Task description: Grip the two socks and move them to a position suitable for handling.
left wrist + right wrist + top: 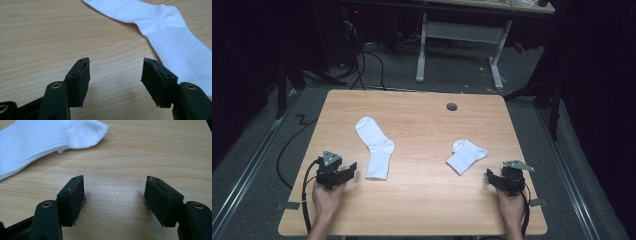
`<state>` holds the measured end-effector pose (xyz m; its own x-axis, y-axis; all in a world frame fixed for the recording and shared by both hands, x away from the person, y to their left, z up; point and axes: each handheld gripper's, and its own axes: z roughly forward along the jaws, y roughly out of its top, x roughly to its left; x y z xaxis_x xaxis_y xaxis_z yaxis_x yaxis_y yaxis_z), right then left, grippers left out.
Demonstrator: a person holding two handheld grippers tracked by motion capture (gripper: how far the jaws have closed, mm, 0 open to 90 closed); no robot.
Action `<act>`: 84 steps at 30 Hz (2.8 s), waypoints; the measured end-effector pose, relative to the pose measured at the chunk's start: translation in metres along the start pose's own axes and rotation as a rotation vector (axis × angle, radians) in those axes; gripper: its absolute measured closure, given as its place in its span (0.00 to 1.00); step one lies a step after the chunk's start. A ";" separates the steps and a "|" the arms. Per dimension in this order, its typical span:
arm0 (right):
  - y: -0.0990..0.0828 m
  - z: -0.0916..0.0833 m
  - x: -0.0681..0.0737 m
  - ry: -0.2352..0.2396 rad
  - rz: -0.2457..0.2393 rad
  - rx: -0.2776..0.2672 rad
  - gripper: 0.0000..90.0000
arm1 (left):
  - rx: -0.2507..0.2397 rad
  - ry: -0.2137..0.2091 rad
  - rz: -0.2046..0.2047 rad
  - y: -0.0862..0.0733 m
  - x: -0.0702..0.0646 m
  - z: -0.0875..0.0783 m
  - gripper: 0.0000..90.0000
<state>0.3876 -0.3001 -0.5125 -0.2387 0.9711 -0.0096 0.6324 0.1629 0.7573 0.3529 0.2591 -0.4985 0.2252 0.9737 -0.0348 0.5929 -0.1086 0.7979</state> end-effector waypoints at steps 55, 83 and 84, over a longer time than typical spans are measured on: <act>0.000 0.000 0.001 0.002 0.005 0.001 0.36 | 0.123 -0.040 0.160 0.065 -0.040 0.082 0.41; 0.000 0.000 0.001 0.003 0.004 0.001 0.36 | 0.099 -0.155 0.161 0.070 -0.043 0.067 0.96; 0.000 0.000 0.001 0.002 0.005 0.001 0.36 | 0.096 -0.161 0.157 0.070 -0.043 0.066 0.96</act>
<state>0.3870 -0.2996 -0.5125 -0.2374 0.9714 -0.0044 0.6346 0.1585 0.7564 0.4358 0.1967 -0.4805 0.4361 0.8997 -0.0161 0.6096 -0.2823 0.7408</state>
